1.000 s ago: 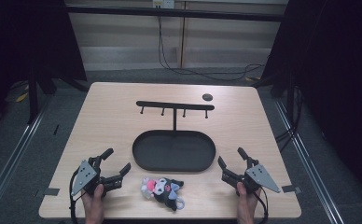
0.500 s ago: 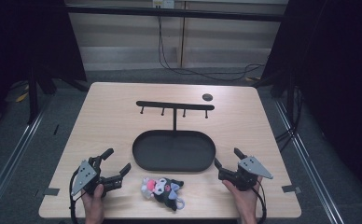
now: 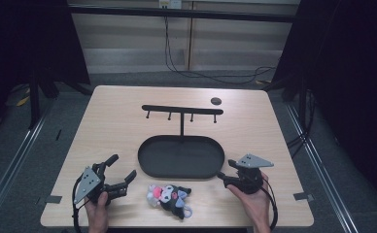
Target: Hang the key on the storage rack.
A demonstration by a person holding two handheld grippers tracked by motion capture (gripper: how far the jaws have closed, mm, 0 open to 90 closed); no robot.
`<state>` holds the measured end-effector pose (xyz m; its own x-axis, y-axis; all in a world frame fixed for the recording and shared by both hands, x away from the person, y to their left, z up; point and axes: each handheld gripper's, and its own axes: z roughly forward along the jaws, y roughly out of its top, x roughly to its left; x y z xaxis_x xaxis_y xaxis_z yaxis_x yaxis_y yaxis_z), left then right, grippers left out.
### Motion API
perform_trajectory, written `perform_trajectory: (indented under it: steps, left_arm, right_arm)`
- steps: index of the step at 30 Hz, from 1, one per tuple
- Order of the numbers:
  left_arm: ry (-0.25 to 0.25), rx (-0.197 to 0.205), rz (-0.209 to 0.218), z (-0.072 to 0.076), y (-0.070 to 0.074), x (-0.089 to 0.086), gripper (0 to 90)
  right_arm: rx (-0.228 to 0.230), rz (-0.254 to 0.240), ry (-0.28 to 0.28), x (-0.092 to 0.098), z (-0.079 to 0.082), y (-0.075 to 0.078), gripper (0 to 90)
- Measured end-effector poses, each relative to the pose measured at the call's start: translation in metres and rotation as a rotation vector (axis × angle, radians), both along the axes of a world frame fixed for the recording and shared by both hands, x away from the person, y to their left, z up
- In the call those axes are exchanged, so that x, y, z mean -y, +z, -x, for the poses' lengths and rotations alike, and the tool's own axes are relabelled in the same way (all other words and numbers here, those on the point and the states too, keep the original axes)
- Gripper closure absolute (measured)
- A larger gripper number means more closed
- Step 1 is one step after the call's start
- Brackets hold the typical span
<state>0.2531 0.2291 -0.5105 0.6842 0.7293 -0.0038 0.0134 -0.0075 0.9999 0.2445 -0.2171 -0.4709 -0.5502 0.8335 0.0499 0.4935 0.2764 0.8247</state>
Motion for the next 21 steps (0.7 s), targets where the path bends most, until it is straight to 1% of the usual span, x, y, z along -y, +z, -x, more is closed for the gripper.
perform_trajectory:
  steps: [1, 2, 3, 4, 5, 6, 7, 8, 10, 11, 12, 13, 16, 17, 18, 19, 20, 21]
  left_arm:
    - [0.000, 0.000, 0.000, 0.000, 0.000, 0.000, 15.4]
    - [0.000, 0.000, 0.000, 0.000, 0.000, 0.000, 15.4]
    - [0.000, 0.000, 0.000, 0.000, 0.000, 0.000, 15.4]
    - [0.000, 0.000, 0.000, 0.000, 0.000, 0.000, 15.4]
    - [-0.001, -0.002, 0.002, 0.000, 0.000, 0.000, 15.4]
    - [0.000, 0.000, 0.000, 0.000, 0.000, 0.000, 15.4]
    - [-0.001, -0.001, 0.001, 0.000, 0.000, 0.000, 15.4]
    - [0.000, 0.000, 0.000, 0.000, 0.000, 0.000, 15.4]
    - [0.000, 0.000, 0.000, 0.000, 0.000, 0.000, 15.4]
    - [0.000, 0.000, 0.000, 0.000, 0.000, 0.000, 15.4]
    - [0.000, 0.000, 0.000, 0.000, 0.000, 0.000, 15.4]
    - [-0.001, -0.001, 0.002, 0.000, 0.000, 0.000, 15.4]
    - [0.000, 0.000, 0.000, 0.000, 0.000, 0.000, 15.4]
    - [-0.001, -0.001, 0.002, 0.000, 0.000, 0.000, 15.4]
    - [-0.001, -0.002, 0.003, 0.000, 0.000, 0.000, 15.4]
    - [-0.001, -0.002, 0.002, 0.000, 0.000, 0.000, 15.4]
    - [0.000, 0.000, 0.001, 0.000, 0.000, 0.000, 15.4]
    - [-0.004, -0.003, 0.003, 0.000, 0.000, 0.000, 15.4]
  right_arm:
    - [0.000, 0.000, 0.000, 0.000, 0.000, 0.000, 38.2]
    - [-0.018, -0.002, 0.020, -0.002, -0.002, 0.004, 40.7]
    - [-0.040, 0.026, 0.067, -0.008, -0.005, 0.008, 44.5]
    - [-0.040, 0.026, 0.067, -0.008, -0.005, 0.008, 44.5]
    - [-0.045, 0.045, 0.077, -0.011, -0.006, 0.010, 45.9]
    - [-0.080, 0.079, 0.118, -0.018, -0.011, 0.016, 46.9]
    - [-0.096, 0.087, 0.137, -0.020, -0.013, 0.018, 47.2]
    - [-0.128, 0.102, 0.158, -0.023, -0.016, 0.021, 47.7]
    - [-0.158, 0.115, 0.192, -0.027, -0.020, 0.024, 49.9]
    - [-0.180, 0.125, 0.210, -0.029, -0.021, 0.025, 50.1]
    - [-0.180, 0.125, 0.210, -0.029, -0.021, 0.025, 50.1]
    - [-0.188, 0.144, 0.221, -0.035, -0.021, 0.028, 53.5]
    - [-0.219, 0.122, 0.253, -0.040, -0.022, 0.032, 52.9]
    - [-0.219, 0.122, 0.253, -0.040, -0.022, 0.032, 52.9]
    - [-0.243, 0.120, 0.274, -0.045, -0.021, 0.036, 52.0]
    - [-0.243, 0.120, 0.274, -0.045, -0.021, 0.036, 52.0]
    - [-0.262, 0.132, 0.283, -0.048, -0.022, 0.039, 49.9]
    - [-0.289, 0.150, 0.311, -0.056, -0.022, 0.043, 48.1]
